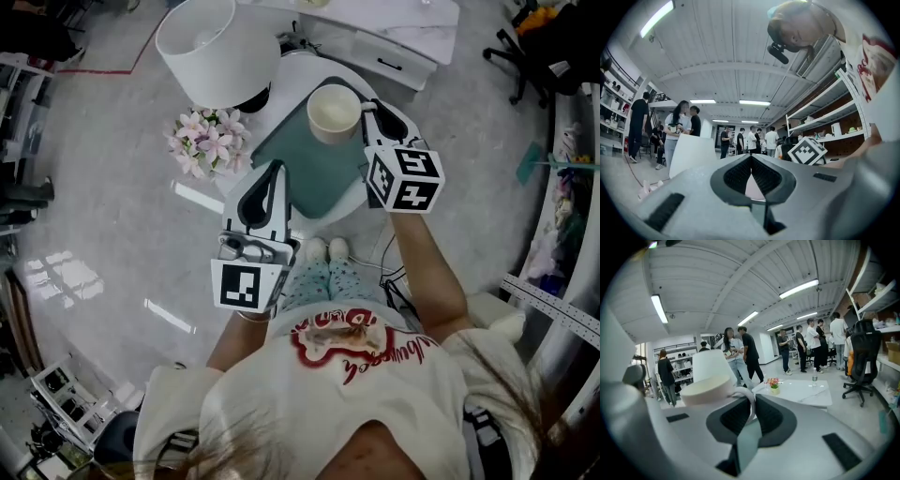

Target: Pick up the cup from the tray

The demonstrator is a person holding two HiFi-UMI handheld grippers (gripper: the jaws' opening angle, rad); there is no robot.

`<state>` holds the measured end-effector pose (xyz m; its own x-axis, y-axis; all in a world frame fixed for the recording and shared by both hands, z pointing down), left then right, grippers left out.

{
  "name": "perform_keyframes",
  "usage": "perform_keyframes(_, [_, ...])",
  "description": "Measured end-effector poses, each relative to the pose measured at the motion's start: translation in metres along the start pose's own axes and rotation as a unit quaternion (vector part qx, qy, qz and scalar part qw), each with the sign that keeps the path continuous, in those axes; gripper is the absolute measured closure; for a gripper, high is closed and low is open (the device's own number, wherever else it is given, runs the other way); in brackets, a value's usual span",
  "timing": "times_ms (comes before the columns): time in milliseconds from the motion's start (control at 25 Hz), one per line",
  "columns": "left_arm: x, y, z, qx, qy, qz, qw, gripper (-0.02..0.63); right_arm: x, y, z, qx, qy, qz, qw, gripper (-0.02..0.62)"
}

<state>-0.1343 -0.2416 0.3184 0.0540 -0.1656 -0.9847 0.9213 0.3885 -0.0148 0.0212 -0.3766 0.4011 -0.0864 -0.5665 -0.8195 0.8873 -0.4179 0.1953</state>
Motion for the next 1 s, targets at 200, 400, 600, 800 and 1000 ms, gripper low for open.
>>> perform_keyframes(200, [0.035, 0.007, -0.012, 0.005, 0.052, 0.015, 0.9985, 0.592, 0.023, -0.02, -0.075, 0.018, 0.022, 0.013, 0.999, 0.551])
perform_keyframes(400, [0.045, 0.025, -0.019, -0.002, 0.039, 0.016, 0.9991, 0.592, 0.026, -0.032, -0.124, 0.032, 0.028, 0.01, 0.999, 0.551])
perform_keyframes(600, [0.049, 0.03, -0.023, 0.005, 0.046, 0.016, 0.9988, 0.592, 0.03, -0.038, -0.141, 0.057, 0.045, 0.018, 0.997, 0.551])
perform_keyframes(800, [0.036, 0.029, -0.041, 0.027, 0.042, 0.016, 0.9986, 0.592, 0.019, -0.047, -0.147, 0.088, 0.041, 0.023, 0.995, 0.551])
perform_keyframes(1000, [0.034, 0.031, -0.069, 0.04, 0.067, 0.013, 0.9969, 0.592, 0.011, -0.052, -0.166, 0.093, 0.051, 0.018, 0.994, 0.551])
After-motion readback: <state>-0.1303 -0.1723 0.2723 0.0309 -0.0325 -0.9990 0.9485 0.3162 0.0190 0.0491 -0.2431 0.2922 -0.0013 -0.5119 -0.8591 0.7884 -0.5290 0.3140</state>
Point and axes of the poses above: the fingertips, and each gripper's own axes: z forward along the fingers, y to its right, x out of its top, the point moved 3 cm from there along -z, backward along the fingers, and after that the axes turned 14 degrees about -y, right-handed, at the moved point
